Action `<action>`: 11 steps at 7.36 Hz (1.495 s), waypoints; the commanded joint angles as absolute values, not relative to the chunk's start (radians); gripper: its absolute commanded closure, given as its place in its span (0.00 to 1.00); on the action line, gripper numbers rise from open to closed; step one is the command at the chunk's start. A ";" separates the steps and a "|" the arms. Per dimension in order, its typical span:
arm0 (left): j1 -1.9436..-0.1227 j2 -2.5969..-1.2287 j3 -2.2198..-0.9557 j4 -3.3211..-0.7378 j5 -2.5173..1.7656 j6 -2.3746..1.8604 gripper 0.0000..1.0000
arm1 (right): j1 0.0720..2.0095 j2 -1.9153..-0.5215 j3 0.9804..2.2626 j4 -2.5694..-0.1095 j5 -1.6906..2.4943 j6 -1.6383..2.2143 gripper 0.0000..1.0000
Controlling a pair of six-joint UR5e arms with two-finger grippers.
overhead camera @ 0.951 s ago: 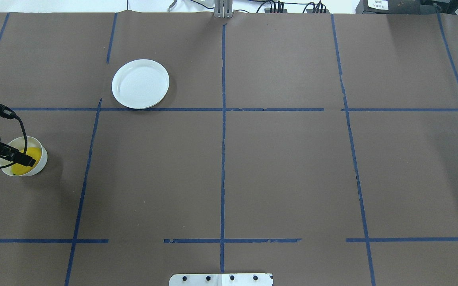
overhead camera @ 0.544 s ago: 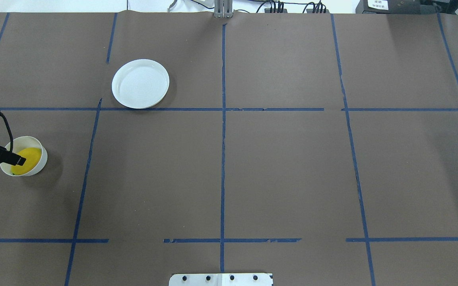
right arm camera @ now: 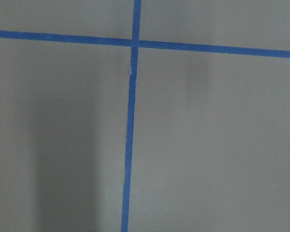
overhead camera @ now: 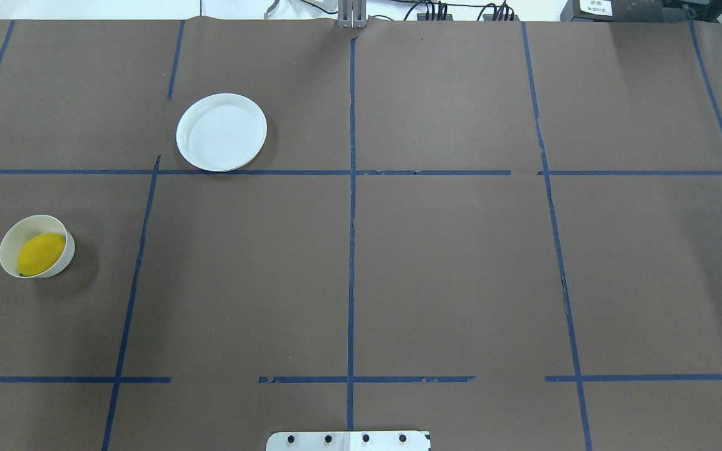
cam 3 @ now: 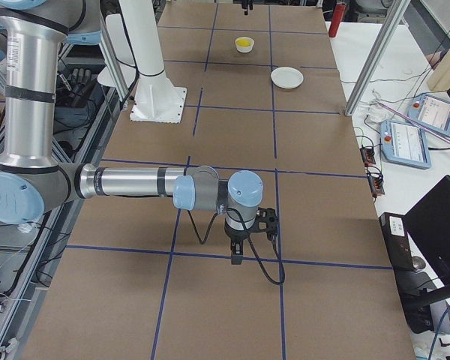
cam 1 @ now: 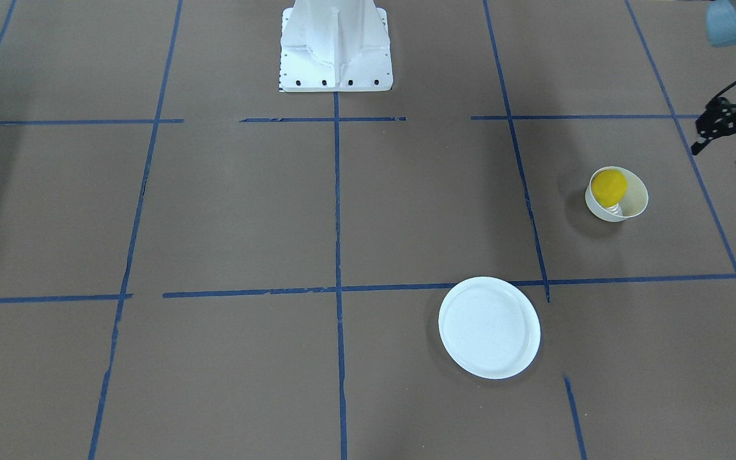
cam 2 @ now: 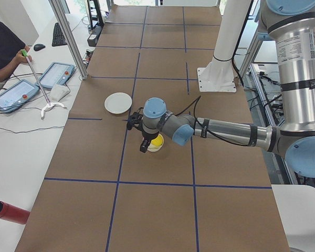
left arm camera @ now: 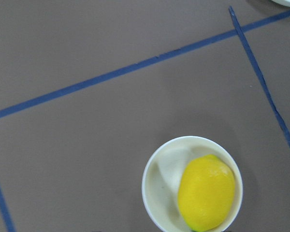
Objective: Move lemon from plate to bowl
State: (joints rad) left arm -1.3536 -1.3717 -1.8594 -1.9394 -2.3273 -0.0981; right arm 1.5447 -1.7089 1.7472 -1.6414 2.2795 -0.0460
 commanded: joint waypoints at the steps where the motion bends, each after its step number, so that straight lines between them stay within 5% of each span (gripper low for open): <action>1: -1.567 -1.422 -1.832 -1.688 -2.324 0.135 0.14 | 1.545 -1.709 1.747 -1.641 2.279 -0.046 0.00; 3: -1.629 -1.436 -1.821 -1.603 -2.327 0.129 0.00 | 1.545 -1.709 1.747 -1.641 2.279 -0.046 0.00; 11: -1.629 -1.353 -1.842 -1.514 -2.338 0.124 0.00 | 1.545 -1.709 1.747 -1.641 2.279 -0.046 0.00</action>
State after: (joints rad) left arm -1.6292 -1.3575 -1.8410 -1.5110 -2.3369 0.1200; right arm 1.5448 -1.7089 1.7472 -1.6414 2.2795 -0.0460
